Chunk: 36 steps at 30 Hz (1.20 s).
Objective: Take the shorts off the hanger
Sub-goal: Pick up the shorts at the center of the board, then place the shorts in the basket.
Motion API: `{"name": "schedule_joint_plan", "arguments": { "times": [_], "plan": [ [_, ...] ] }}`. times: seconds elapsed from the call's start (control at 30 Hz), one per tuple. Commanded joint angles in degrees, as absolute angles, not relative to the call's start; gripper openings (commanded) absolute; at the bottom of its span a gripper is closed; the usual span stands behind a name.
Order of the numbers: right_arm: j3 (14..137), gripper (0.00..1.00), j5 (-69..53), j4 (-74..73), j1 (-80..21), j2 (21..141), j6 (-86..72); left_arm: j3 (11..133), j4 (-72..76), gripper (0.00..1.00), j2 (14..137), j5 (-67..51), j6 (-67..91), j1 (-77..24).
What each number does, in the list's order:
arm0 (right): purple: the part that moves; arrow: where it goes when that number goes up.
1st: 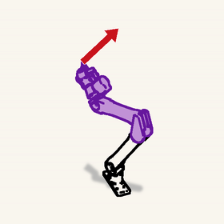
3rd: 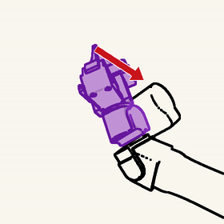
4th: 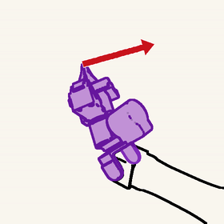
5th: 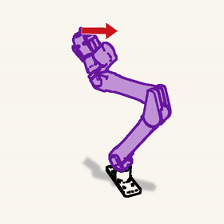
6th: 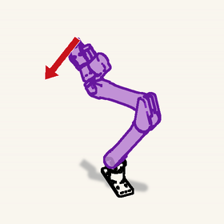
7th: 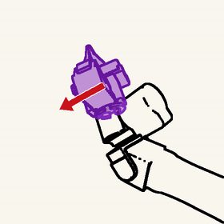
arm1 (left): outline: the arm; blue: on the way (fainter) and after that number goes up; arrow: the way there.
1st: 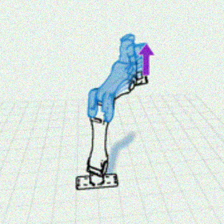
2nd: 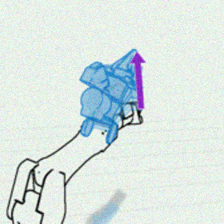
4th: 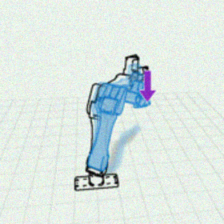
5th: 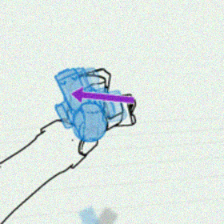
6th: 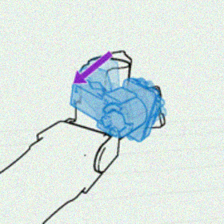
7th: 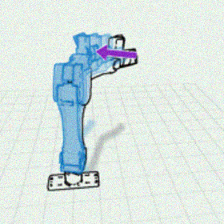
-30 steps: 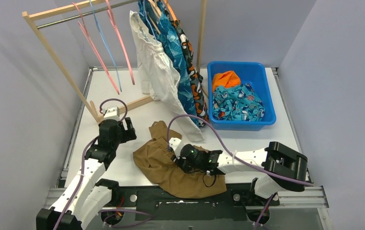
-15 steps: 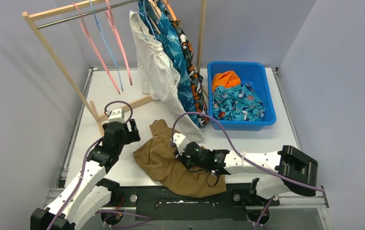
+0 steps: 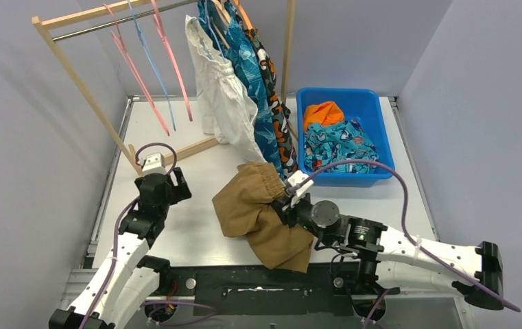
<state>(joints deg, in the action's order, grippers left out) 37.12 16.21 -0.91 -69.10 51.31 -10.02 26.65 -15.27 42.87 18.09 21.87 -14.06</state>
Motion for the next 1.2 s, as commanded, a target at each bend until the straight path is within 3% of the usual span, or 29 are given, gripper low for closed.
{"name": "schedule_joint_plan", "arguments": {
  "times": [0.0,0.23,0.27,0.33,0.47,0.7,0.83,1.0,1.17],
  "plan": [
    [42.2,0.0,25.8,-9.1,-69.5,45.1,-11.9,28.4,-13.5,0.8,40.6,13.9,21.3,-12.7],
    [47.1,0.0,39.5,-18.9,-69.4,35.4,-14.4,28.4,-11.7,0.79,42.9,15.0,19.7,-12.6],
    [49.9,0.0,50.0,-23.6,-69.4,36.5,-16.1,29.3,-12.3,0.78,42.6,18.4,20.6,-12.4],
    [54.5,0.0,58.4,-29.9,-69.4,40.3,-17.1,29.6,-13.0,0.78,41.3,21.6,20.6,-12.0],
    [60.6,0.0,64.9,-33.7,-67.4,46.7,-13.5,28.4,-12.6,0.78,37.5,23.4,20.0,-11.9],
    [57.5,0.0,57.5,-25.4,-52.7,45.0,-10.0,28.4,-12.5,0.78,37.1,22.2,18.6,-11.9],
    [59.9,0.0,46.1,-26.4,-40.1,46.5,-9.1,28.3,-12.4,0.78,36.7,22.2,18.2,-12.0],
    [68.0,0.0,32.5,-26.6,-25.7,51.6,-6.3,28.0,-12.1,0.78,36.4,22.7,18.1,-11.9],
    [82.2,0.0,24.6,-26.2,-17.8,60.6,-1.8,27.8,-11.7,0.78,36.9,21.5,17.9,-12.0]
  ]
}}
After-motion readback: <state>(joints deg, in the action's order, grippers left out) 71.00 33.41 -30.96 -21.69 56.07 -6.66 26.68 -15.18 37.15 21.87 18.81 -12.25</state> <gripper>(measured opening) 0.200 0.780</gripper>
